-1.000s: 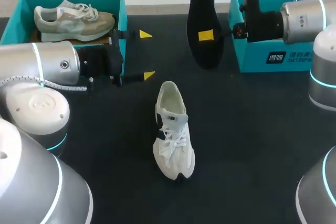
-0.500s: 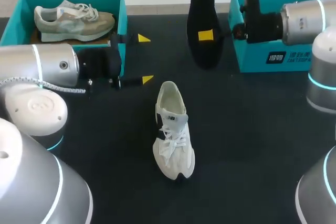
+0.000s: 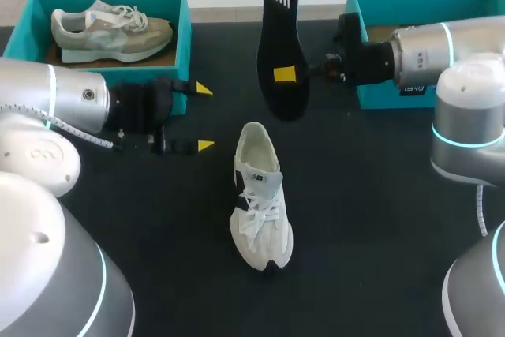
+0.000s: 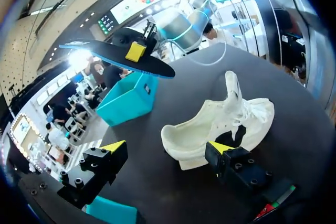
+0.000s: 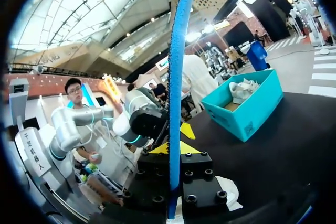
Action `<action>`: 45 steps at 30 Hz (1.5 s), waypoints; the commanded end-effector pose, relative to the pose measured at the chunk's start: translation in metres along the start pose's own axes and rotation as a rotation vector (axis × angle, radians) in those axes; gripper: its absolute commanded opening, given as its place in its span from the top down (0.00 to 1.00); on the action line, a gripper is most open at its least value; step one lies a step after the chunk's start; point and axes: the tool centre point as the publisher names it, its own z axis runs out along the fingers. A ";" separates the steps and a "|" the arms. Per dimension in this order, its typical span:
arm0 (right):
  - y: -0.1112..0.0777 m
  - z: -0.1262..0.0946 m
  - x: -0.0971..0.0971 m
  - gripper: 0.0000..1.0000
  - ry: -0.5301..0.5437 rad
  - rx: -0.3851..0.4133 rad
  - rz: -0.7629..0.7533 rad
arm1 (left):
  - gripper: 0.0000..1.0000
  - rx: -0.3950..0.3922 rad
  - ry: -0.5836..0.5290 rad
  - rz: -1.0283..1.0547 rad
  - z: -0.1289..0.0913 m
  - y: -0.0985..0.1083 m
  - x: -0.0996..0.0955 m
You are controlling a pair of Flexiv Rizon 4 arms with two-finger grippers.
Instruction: Take the shoe out of the shoebox, open the shoe tongue, remove and reinsert the insole, then place the shoe into the shoebox
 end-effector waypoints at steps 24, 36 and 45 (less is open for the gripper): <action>-0.030 0.020 -0.026 1.00 0.024 -0.036 -0.045 | 0.00 -0.054 0.088 -0.117 0.047 0.036 0.050; -0.059 0.055 -0.044 1.00 0.068 -0.029 -0.070 | 0.00 -0.093 0.155 -0.048 0.052 0.040 0.056; -0.062 0.061 -0.042 1.00 0.062 0.005 -0.054 | 0.00 -0.147 0.153 -0.039 0.051 0.032 0.043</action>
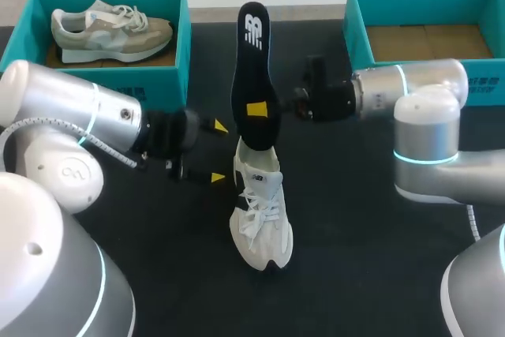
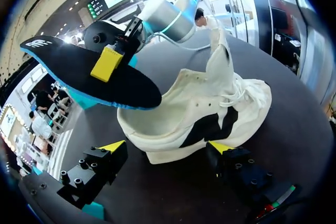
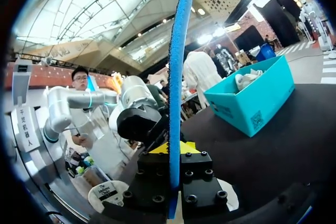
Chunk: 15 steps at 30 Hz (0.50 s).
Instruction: Take the shoe out of the shoebox, open the shoe tongue, remove and reinsert the insole, then place the shoe into the shoebox
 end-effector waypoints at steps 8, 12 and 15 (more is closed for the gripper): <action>0.001 0.004 -0.001 1.00 -0.011 0.024 0.004 | 0.00 -0.058 -0.011 0.007 0.003 -0.004 -0.005; 0.001 0.004 -0.001 1.00 -0.011 0.024 0.004 | 0.00 -0.057 -0.022 0.000 0.003 -0.004 -0.006; 0.001 0.004 -0.001 1.00 -0.011 0.024 0.004 | 0.00 -0.057 -0.022 0.000 0.003 -0.004 -0.006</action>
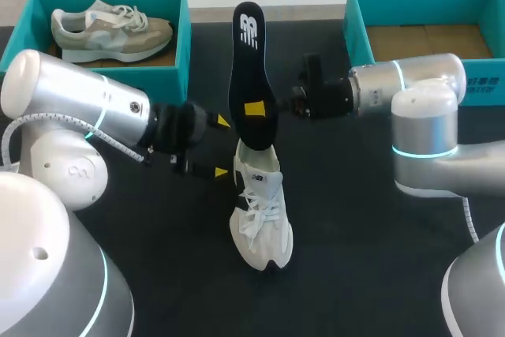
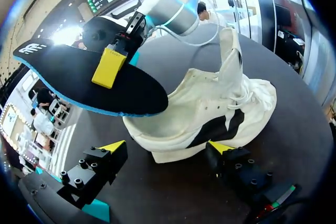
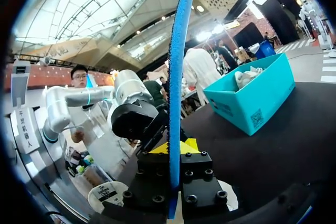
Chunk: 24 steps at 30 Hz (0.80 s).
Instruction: Take the shoe out of the shoebox, open the shoe tongue, remove and reinsert the insole, then place the shoe into the shoebox
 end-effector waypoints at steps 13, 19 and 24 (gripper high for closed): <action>0.000 0.002 0.000 1.00 -0.003 0.000 0.000 | 0.00 -0.003 -0.003 0.000 0.002 0.000 0.001; 0.000 0.002 0.000 1.00 -0.003 0.000 0.000 | 0.00 -0.003 -0.003 0.000 0.002 0.000 0.001; -0.004 0.004 0.000 1.00 -0.019 0.001 -0.021 | 0.00 -0.003 -0.003 0.000 0.002 0.000 0.001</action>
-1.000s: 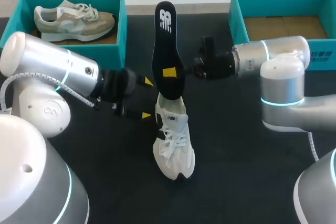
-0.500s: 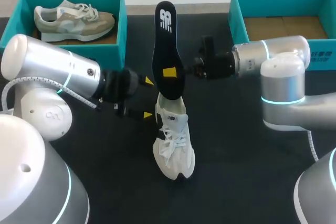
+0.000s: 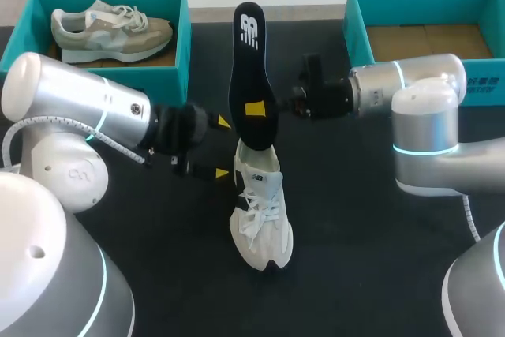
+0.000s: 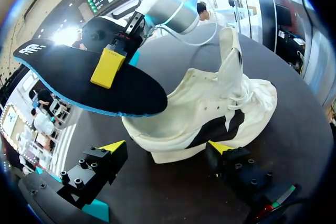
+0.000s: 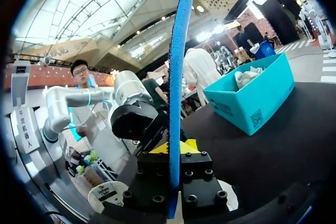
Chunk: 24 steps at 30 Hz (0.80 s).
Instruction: Take the shoe out of the shoebox, open the shoe tongue, remove and reinsert the insole, then place the shoe into the shoebox
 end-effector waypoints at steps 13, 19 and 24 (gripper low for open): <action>-0.027 0.011 0.004 1.00 -0.053 0.010 -0.061 | 0.00 -0.004 0.000 0.000 0.000 0.000 0.000; -0.039 0.005 -0.003 1.00 -0.073 0.031 -0.117 | 0.00 -0.004 0.000 0.000 0.000 0.000 0.000; -0.049 0.005 -0.007 1.00 -0.058 0.045 -0.110 | 0.00 -0.004 0.000 0.000 0.000 0.000 0.000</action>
